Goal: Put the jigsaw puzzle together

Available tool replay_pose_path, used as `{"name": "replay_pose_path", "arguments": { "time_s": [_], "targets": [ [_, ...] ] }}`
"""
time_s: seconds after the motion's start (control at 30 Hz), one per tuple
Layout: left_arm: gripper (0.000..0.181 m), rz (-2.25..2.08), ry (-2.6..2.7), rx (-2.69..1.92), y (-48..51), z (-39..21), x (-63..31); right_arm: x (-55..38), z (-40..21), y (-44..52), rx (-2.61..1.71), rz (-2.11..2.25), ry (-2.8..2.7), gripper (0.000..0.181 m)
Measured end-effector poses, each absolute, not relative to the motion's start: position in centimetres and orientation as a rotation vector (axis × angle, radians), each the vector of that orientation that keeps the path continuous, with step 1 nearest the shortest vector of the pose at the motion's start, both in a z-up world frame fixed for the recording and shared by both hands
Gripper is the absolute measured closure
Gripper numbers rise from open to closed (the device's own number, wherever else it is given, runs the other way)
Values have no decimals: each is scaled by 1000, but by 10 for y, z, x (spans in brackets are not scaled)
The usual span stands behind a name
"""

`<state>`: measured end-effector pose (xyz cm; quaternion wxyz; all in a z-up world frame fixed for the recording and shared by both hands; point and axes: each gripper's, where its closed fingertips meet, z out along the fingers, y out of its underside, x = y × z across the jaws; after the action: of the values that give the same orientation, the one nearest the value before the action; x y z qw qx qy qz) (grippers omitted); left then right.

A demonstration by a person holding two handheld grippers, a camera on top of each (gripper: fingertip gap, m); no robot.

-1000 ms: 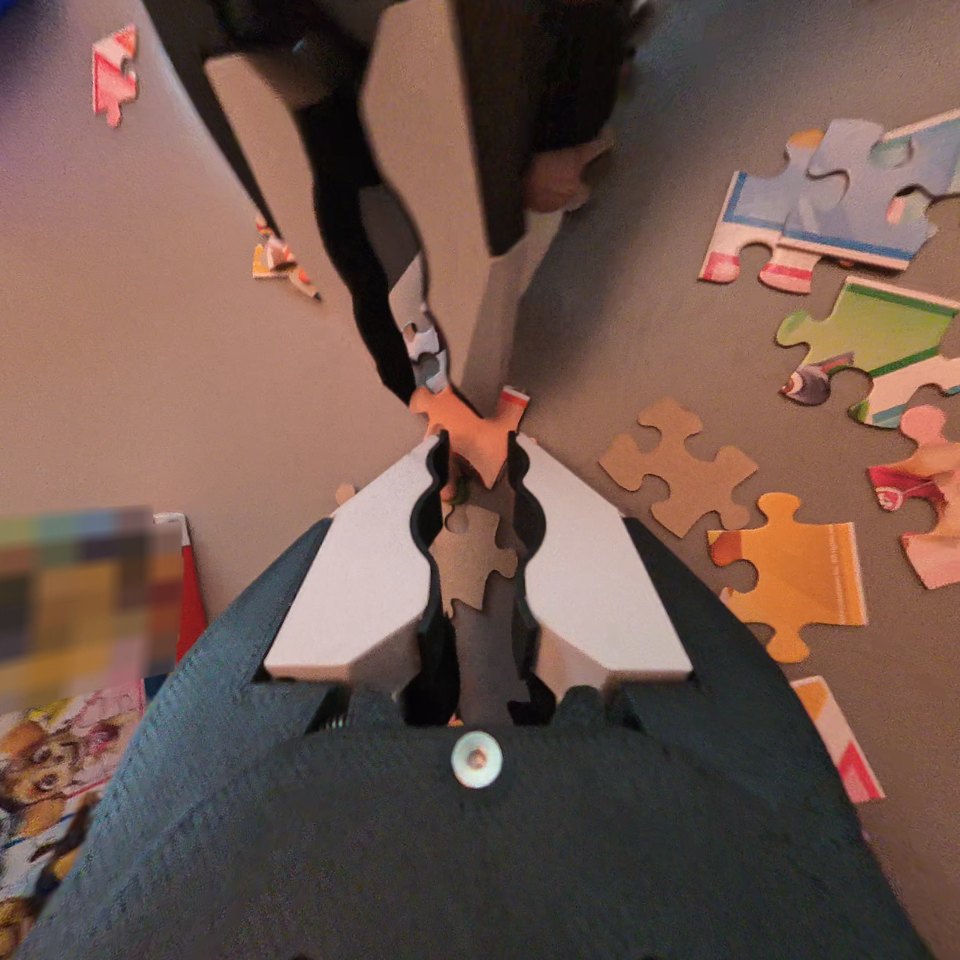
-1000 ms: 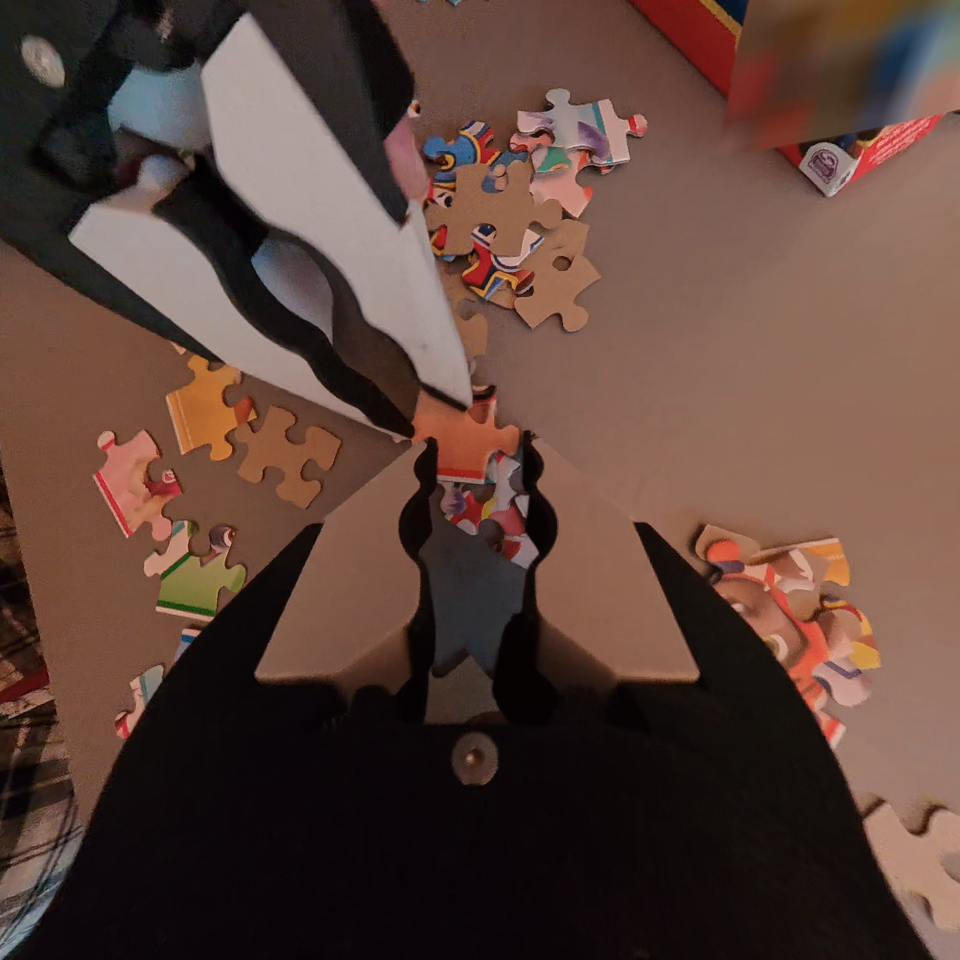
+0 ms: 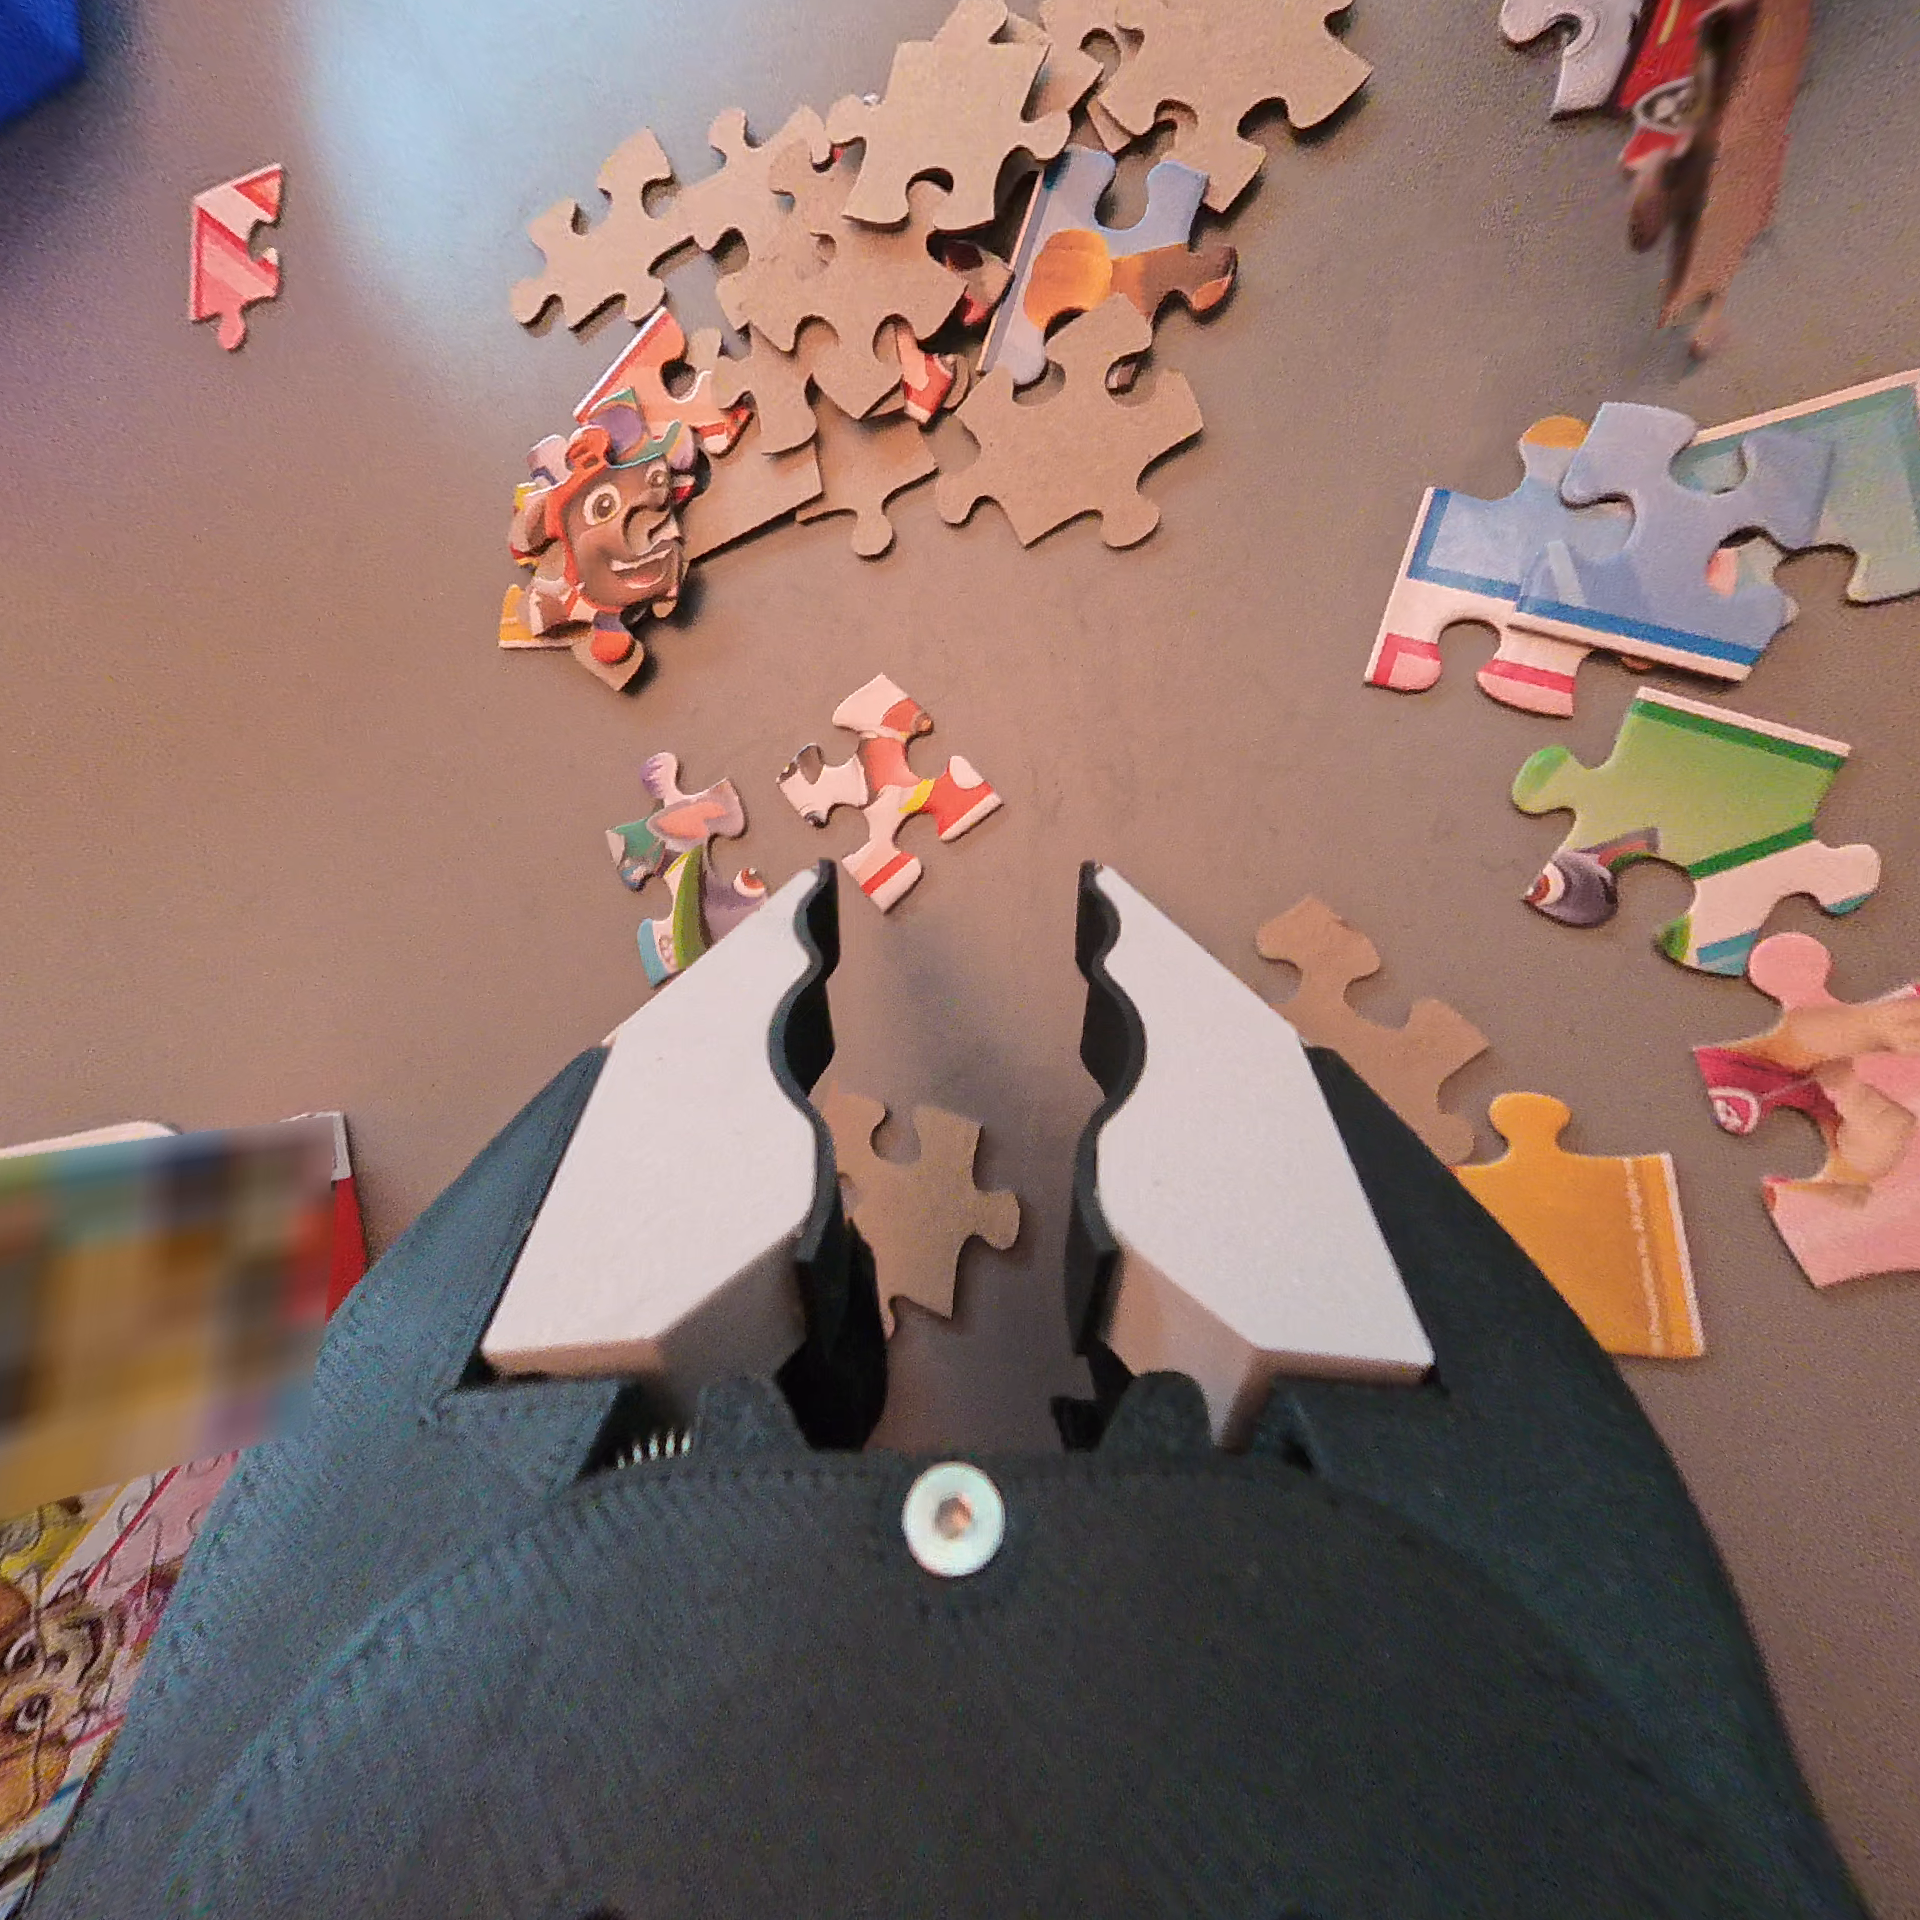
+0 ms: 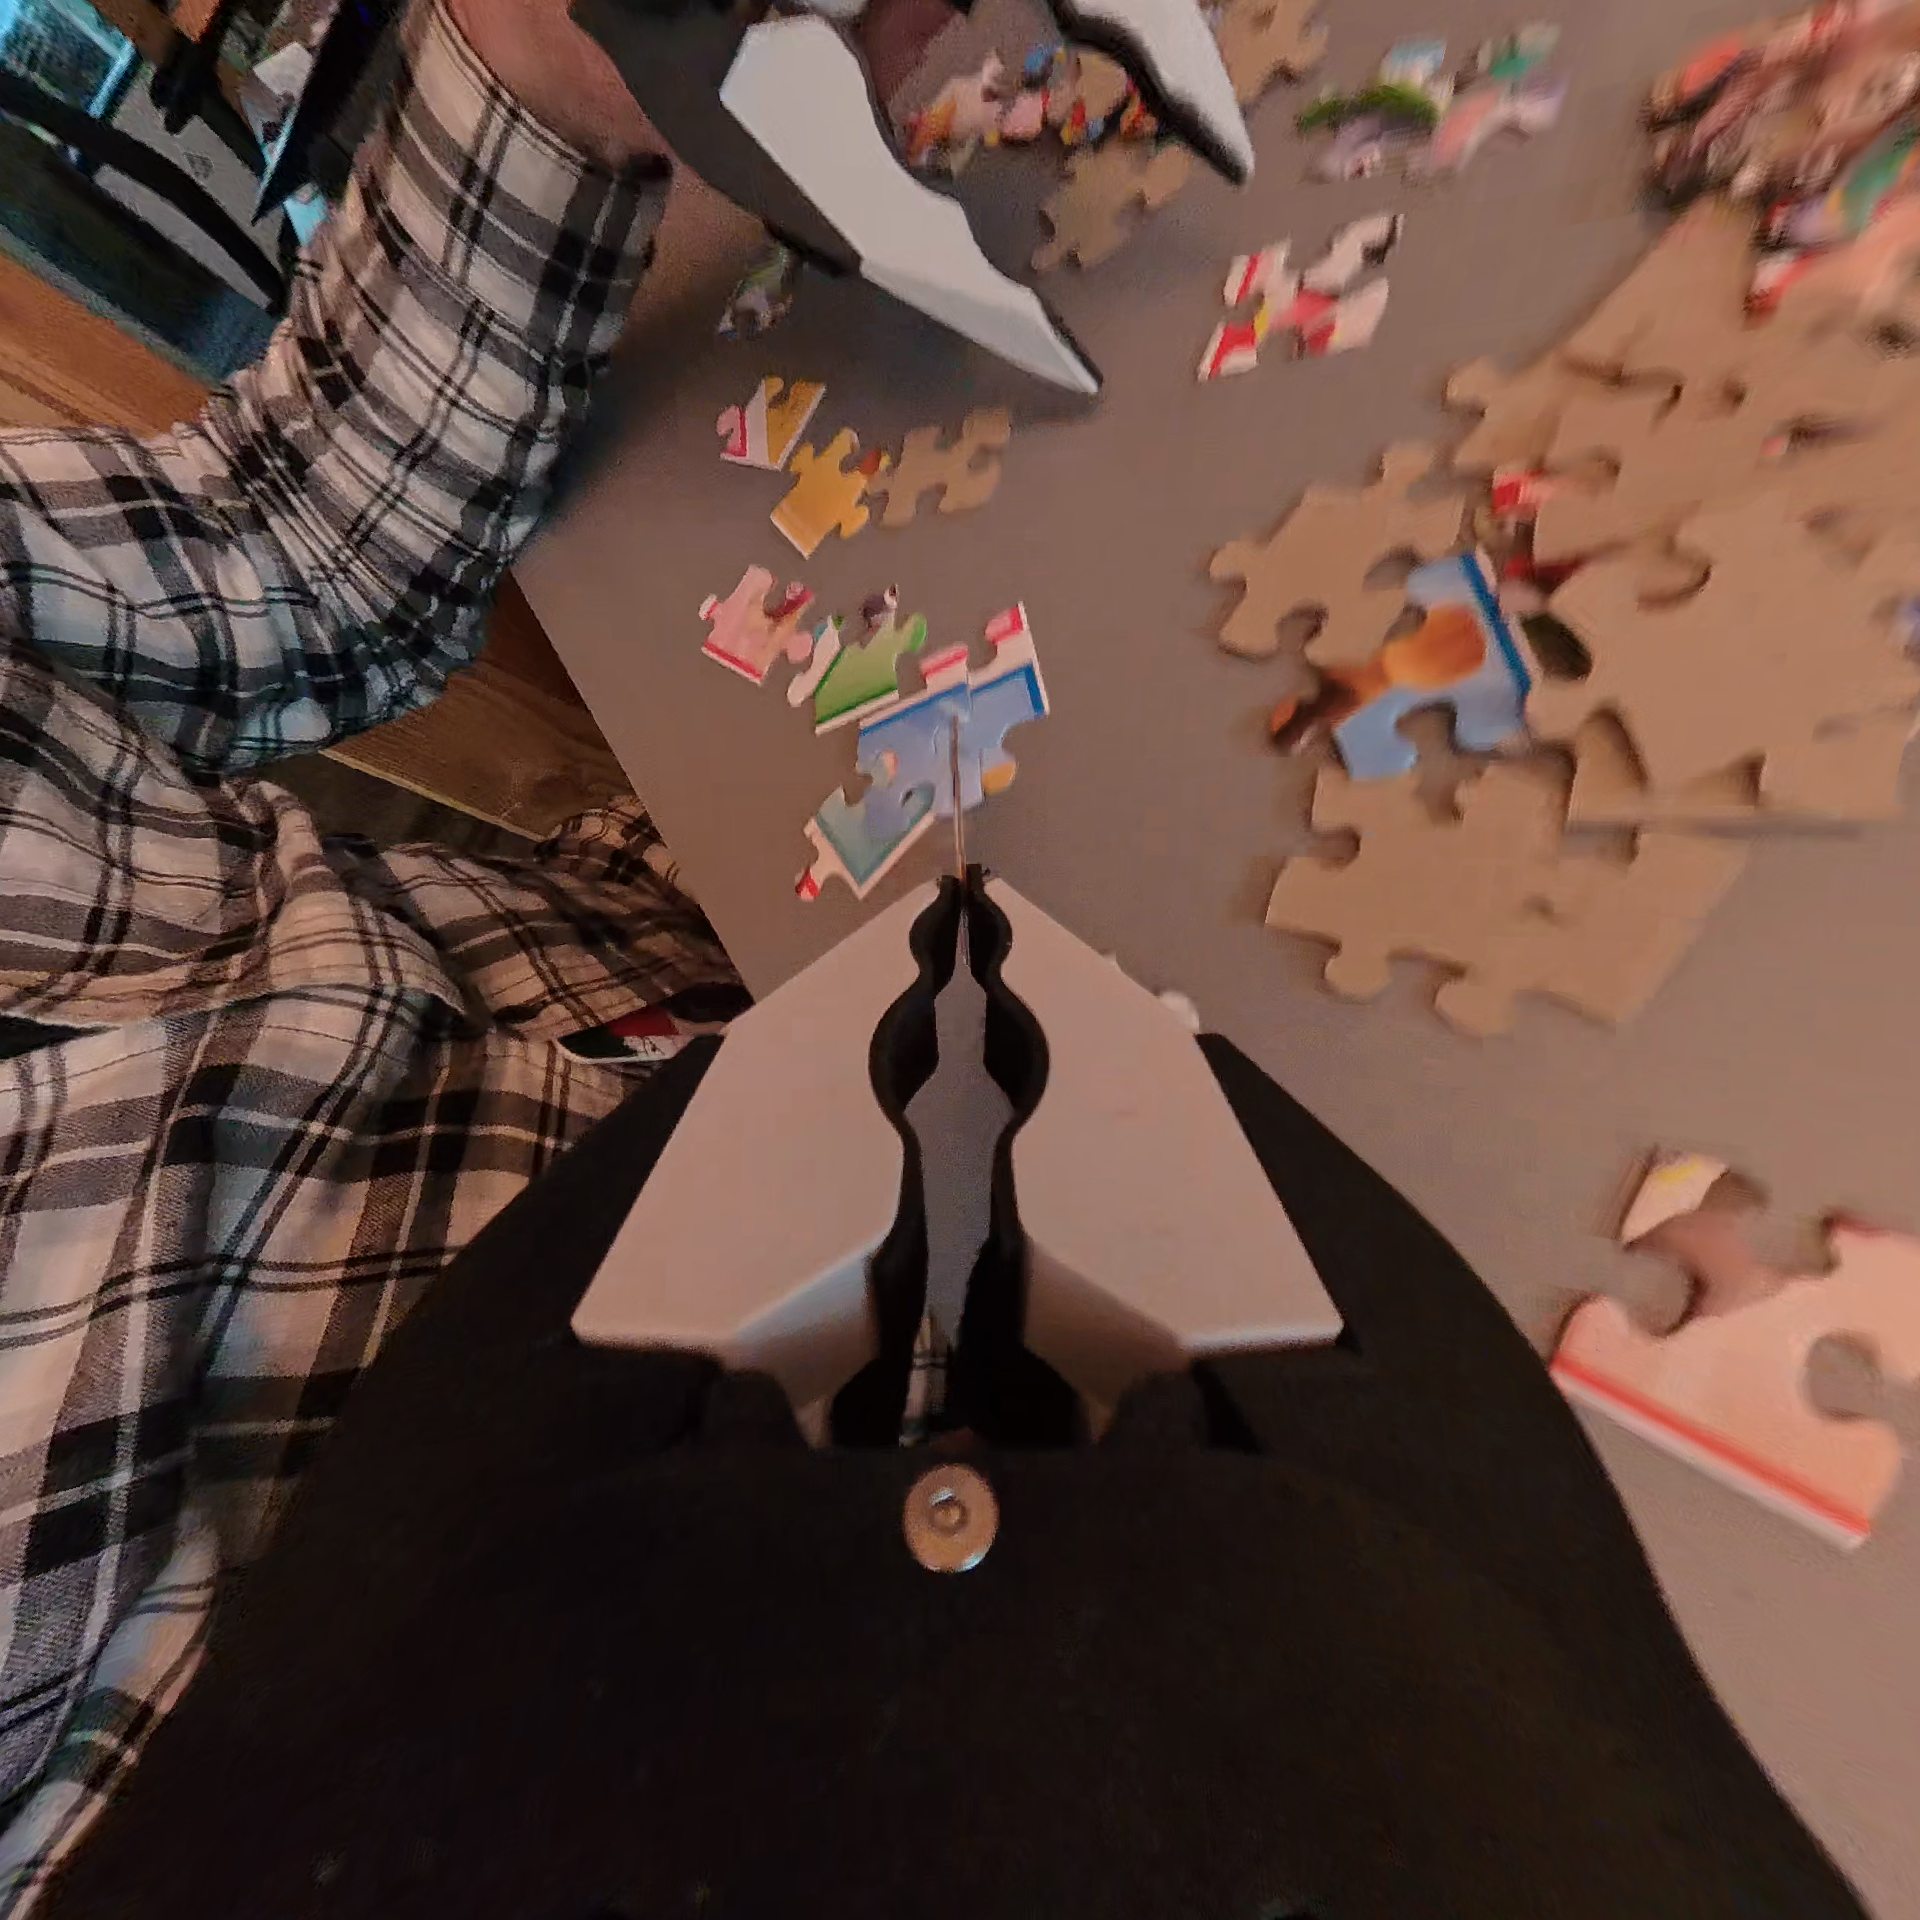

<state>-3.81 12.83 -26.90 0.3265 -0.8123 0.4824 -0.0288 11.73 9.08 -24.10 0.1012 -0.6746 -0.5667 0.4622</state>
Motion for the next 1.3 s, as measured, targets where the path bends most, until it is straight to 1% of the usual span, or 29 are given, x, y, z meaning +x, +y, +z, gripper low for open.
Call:
{"name": "replay_pose_path", "arguments": {
  "time_s": [0.1, 0.17, 0.27, 0.33, 0.47, 0.67, 0.7, 0.73, 0.9, 1.0, 1.23, 1.3],
  "targets": [
    [138, -84, 1264, -2145, 133, -273, -32, 124, -252, 87, -2039, 1317, -1640, 180],
    [138, -83, 1259, -2150, 137, -273, -30, 129, -260, 93, -2035, 1143, -1683, 177],
    [143, -78, 1247, -2161, 143, -273, -29, 127, -252, 107, -1978, 1018, -1682, 151],
    [146, -92, 1235, -2170, 145, -274, -29, 123, -246, 121, -1937, 944, -1677, 145],
    [159, -73, 1166, -2247, 153, -276, -43, 110, -252, 171, -1860, 673, -1687, 139],
    [158, 27, 1027, -2331, 170, -275, -74, 80, -271, 210, -1840, 576, -1733, 140],
    [156, 54, 1020, -2335, 171, -275, -77, 78, -271, 211, -1835, 579, -1743, 153],
    [153, 69, 1034, -2328, 172, -274, -76, 77, -272, 212, -1828, 567, -1759, 159],
    [143, 15, 1134, -2251, 178, -267, -43, 73, -266, 213, -1812, 634, -1724, 167],
    [141, -31, 1206, -2167, 187, -258, -14, 72, -254, 213, -1812, 759, -1658, 181],
    [139, -91, 1311, -2104, 196, -250, 23, 78, -225, 211, -1923, 1287, -1435, 181],
    [139, -75, 1326, -2145, 196, -258, 21, 86, -219, 217, -1933, 1341, -1390, 181]
  ]
}}
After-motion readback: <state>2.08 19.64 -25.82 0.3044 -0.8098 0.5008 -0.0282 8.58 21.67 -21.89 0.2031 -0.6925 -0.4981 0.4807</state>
